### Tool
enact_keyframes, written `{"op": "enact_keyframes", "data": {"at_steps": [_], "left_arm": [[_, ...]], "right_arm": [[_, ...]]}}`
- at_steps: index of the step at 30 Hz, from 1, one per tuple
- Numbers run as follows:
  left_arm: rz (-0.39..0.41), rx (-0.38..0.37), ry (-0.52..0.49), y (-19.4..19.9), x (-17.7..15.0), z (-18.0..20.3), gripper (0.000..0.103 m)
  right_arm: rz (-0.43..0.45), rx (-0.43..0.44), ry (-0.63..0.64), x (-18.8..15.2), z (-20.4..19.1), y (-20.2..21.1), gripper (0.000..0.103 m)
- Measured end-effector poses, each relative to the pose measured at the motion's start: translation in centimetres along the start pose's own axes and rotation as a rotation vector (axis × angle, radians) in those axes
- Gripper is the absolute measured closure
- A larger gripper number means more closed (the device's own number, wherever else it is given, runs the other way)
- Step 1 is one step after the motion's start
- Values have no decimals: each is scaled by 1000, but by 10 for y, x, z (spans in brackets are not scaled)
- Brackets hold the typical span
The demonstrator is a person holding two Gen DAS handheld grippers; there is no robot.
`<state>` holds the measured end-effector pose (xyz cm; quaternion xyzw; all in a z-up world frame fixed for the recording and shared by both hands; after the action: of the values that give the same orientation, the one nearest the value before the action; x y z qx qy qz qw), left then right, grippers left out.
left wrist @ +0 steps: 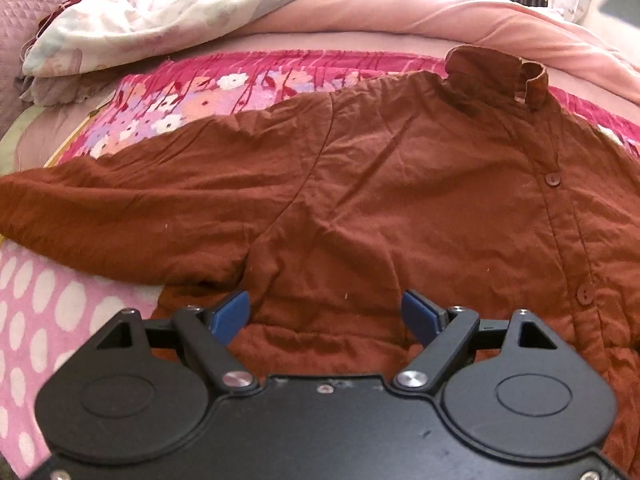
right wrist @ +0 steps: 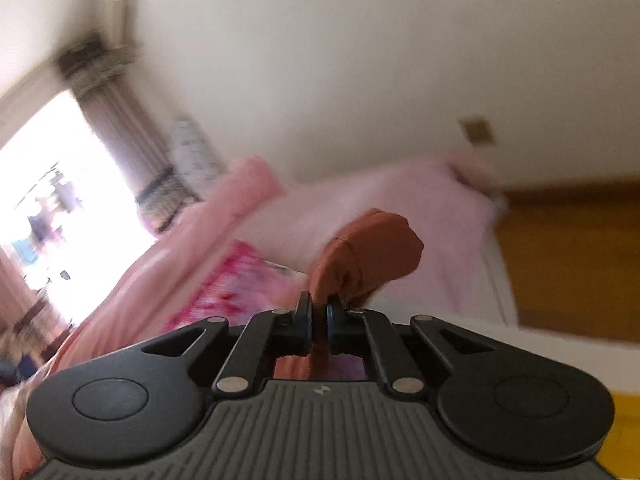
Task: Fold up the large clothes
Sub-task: 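Grasp the brown jacket sleeve cuff with the right gripper and lift it, then carry the held sleeve across the jacket body toward the left tool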
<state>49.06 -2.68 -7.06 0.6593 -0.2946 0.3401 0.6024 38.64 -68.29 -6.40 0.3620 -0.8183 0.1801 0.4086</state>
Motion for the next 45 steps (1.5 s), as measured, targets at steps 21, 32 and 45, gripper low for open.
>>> {"op": "enact_keyframes", "data": {"at_steps": [21, 32, 45], "left_arm": [[-45, -35, 130, -1, 23, -80, 18], [-37, -108, 27, 2, 58, -57, 18], [-104, -316, -114, -48, 86, 85, 19]], "right_arm": [[-352, 831, 487, -187, -369, 188, 96], [-618, 771, 519, -233, -369, 201, 73], [-424, 630, 490, -109, -292, 181, 47]]}}
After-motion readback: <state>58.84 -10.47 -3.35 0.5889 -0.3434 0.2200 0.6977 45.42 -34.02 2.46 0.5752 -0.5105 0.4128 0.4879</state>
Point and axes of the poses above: each gripper's, at about its wrist camera, not at the fingertips, and y roughly against the way its jaws point, z to its right, x to its top, the point moved 3 cm from there along -y, roughly the way its jaws point, and after that the axes turned 15 degrees about z, right-handed, at the moved point
